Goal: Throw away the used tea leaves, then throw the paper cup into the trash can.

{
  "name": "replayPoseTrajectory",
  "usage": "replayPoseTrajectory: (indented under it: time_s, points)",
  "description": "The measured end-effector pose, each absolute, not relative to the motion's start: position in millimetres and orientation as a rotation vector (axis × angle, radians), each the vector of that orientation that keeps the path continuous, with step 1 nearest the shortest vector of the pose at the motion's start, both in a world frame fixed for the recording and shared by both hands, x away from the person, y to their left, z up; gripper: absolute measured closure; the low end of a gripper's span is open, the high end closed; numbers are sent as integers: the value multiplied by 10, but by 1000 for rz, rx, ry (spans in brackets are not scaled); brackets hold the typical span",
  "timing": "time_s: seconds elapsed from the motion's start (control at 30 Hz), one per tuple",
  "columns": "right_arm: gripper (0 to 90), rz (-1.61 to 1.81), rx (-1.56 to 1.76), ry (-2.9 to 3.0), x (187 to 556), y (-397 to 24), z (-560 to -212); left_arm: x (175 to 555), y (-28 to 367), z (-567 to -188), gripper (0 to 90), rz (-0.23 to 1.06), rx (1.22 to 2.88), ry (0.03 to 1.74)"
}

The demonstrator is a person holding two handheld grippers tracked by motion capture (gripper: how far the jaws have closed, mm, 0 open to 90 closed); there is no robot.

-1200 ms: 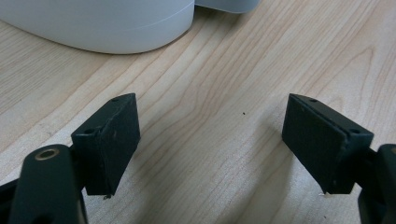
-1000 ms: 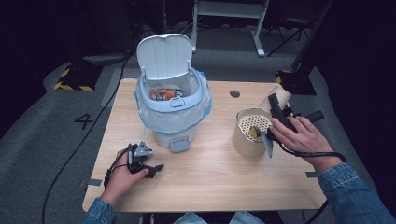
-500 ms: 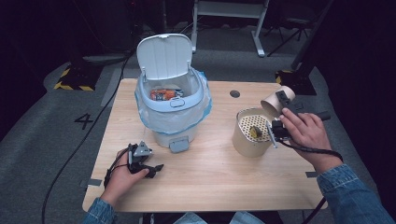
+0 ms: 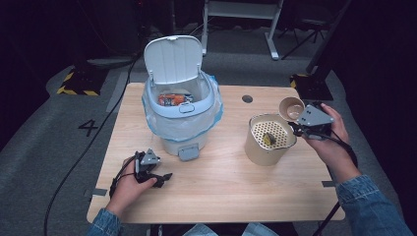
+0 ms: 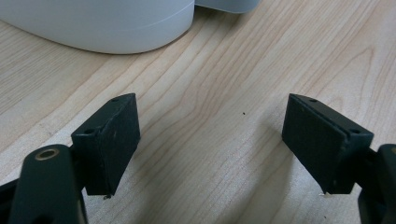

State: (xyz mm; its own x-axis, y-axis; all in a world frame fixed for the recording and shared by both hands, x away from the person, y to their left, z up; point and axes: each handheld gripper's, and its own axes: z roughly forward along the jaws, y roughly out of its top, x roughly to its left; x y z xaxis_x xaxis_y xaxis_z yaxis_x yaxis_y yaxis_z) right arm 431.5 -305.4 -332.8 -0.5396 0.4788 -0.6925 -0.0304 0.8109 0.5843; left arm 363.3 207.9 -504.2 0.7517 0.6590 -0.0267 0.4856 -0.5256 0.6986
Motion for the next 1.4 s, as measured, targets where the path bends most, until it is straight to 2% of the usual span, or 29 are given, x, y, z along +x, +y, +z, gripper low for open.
replayPoseTrajectory:
  time_s: [0.3, 0.37, 0.83, 1.4]
  points:
    - [308, 1226, 845, 2224, 4428, -3261, -3337, 3632, 2079, -5043, 198, 311, 2232, 855]
    - [308, 1309, 872, 2227, 4453, -3306, -3351, 3632, 2079, -5042, 197, 309, 2232, 856]
    - [307, 1299, 813, 2286, 4478, -3378, -3345, 3631, 2082, -5041, 198, 314, 2235, 851]
    - [304, 1294, 771, 2272, 4529, -3260, -3178, 3631, 2082, -5041, 198, 314, 2235, 853]
